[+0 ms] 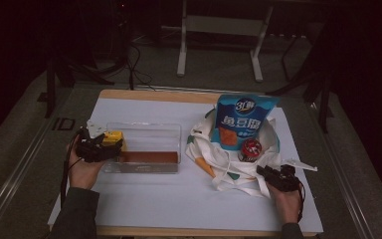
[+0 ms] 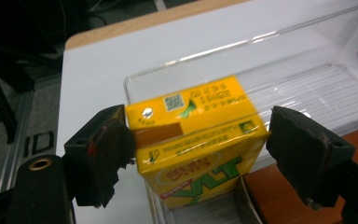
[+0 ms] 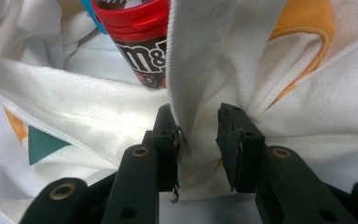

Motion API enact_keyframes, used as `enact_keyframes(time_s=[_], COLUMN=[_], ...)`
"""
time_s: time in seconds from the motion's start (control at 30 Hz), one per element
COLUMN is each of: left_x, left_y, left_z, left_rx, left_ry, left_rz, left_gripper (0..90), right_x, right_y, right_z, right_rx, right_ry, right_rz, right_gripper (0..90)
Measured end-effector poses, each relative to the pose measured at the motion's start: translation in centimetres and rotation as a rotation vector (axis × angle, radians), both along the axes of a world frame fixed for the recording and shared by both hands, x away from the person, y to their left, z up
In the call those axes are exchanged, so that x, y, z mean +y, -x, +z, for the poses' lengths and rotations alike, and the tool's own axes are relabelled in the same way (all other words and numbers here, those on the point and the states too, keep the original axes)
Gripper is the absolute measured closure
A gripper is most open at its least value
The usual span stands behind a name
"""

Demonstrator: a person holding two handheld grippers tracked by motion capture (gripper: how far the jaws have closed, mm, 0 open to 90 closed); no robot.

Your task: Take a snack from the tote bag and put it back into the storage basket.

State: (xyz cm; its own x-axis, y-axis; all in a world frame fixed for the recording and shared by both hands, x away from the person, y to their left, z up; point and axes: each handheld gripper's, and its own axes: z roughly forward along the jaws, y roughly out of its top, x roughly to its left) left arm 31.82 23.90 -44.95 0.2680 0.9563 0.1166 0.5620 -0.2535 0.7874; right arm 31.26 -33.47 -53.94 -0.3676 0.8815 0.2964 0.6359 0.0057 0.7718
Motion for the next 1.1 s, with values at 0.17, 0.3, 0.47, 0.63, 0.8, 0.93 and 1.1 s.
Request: enact_keyframes(time_s=[0.17,0.3,0.47,0.63,0.8,0.93,1.1], left_x=[0.0,0.1,0.2,0.1,0.0,-0.1,-0.1], left_y=[0.0,0.2,0.4,0.4,0.5,0.6,0.5], left_z=[0.2,0.5,0.8,0.9,1.2,1.5,1.8], left_rx=[-0.012,-0.025,-0.049,-0.055,-0.065,-0.08,-0.091], left_ry=[0.011,0.03,0.046,0.055,0.065,0.08,0.098], left_rz=[-0.004,-0.003,-0.017,-0.023,-0.038,-0.059,-0.074], left_gripper=[21.3,21.4,21.4,21.3,21.2,21.3,21.3], right_x=[0.0,0.0,0.0,0.0,0.0,0.0,0.0], right_y=[0.0,0.0,0.0,0.0,0.0,0.0,0.0], right_z=[0.0,0.0,0.0,0.0,0.0,0.0,0.0], right_rx=[0.001,0.002,0.002,0.002,0.002,0.002,0.002], right_ry=[-0.002,-0.004,-0.005,-0.005,-0.005,-0.005,-0.006], right_rz=[0.0,0.0,0.0,0.0,0.0,0.0,0.0], right_gripper=[68.4,68.2,68.0,68.0,68.0,67.9,67.9])
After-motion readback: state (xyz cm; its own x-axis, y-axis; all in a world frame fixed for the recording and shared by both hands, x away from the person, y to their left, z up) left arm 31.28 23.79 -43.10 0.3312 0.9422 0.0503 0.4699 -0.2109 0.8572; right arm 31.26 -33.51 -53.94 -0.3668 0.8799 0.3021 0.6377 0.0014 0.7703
